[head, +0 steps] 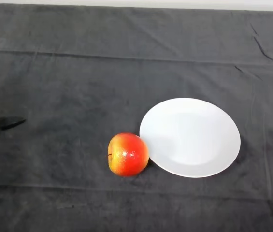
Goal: Move the apple to the plate
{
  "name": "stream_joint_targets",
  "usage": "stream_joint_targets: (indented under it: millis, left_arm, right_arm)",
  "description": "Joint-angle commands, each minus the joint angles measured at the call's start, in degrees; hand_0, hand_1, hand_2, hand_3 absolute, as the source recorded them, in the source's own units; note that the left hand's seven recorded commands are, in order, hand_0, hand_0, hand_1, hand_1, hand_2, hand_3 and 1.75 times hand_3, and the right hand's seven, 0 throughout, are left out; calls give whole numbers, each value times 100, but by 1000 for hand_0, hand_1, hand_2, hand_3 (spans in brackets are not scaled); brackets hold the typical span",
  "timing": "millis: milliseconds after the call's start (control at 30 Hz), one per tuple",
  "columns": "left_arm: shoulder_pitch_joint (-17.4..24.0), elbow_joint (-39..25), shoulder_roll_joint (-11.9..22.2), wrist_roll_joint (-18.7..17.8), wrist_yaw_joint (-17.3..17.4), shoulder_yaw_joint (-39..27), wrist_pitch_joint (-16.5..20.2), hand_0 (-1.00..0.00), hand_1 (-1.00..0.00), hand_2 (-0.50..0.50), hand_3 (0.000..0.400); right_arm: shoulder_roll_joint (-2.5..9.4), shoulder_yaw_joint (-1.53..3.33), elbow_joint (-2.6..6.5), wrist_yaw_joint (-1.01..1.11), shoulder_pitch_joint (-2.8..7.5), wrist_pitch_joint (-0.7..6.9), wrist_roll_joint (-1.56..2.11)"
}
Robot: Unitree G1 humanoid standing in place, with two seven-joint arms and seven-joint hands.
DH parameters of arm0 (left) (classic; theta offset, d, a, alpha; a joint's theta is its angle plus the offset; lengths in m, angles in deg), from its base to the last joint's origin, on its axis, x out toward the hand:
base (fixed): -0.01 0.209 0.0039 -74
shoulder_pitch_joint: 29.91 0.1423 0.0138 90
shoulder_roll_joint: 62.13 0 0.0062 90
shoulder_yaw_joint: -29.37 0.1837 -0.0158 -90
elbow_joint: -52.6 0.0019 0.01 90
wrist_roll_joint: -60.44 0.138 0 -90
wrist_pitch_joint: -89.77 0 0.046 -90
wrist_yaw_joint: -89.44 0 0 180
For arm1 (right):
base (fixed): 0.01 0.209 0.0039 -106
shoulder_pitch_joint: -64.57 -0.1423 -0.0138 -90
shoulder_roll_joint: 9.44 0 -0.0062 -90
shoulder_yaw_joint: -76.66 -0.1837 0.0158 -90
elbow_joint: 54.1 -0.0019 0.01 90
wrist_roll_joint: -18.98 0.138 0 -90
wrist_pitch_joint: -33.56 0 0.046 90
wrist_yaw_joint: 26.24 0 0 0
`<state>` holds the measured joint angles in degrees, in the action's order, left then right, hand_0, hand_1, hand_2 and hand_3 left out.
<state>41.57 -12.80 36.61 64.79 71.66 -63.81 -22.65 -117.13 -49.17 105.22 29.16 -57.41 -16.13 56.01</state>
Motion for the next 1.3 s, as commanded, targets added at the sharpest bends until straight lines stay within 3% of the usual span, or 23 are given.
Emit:
stream_joint_targets:
  millis: [33,300,500,1300]
  left_arm:
    - [226,-294,-67,141,67,104,196,0,0,0,0]
    - [418,-1379,-222,357,236,625,785,0,0,0,0]
    - [441,-1718,-309,509,318,1046,909,0,0,0,0]
    - [32,-836,-535,512,515,2363,663,0,0,0,0]
  right_arm:
    - [-165,-134,-64,22,91,0,-58]
    - [-153,-136,-94,2,103,-2,-55]
    - [-146,-138,-113,-11,110,-3,-52]
    - [-137,-144,-144,-39,122,4,-39]
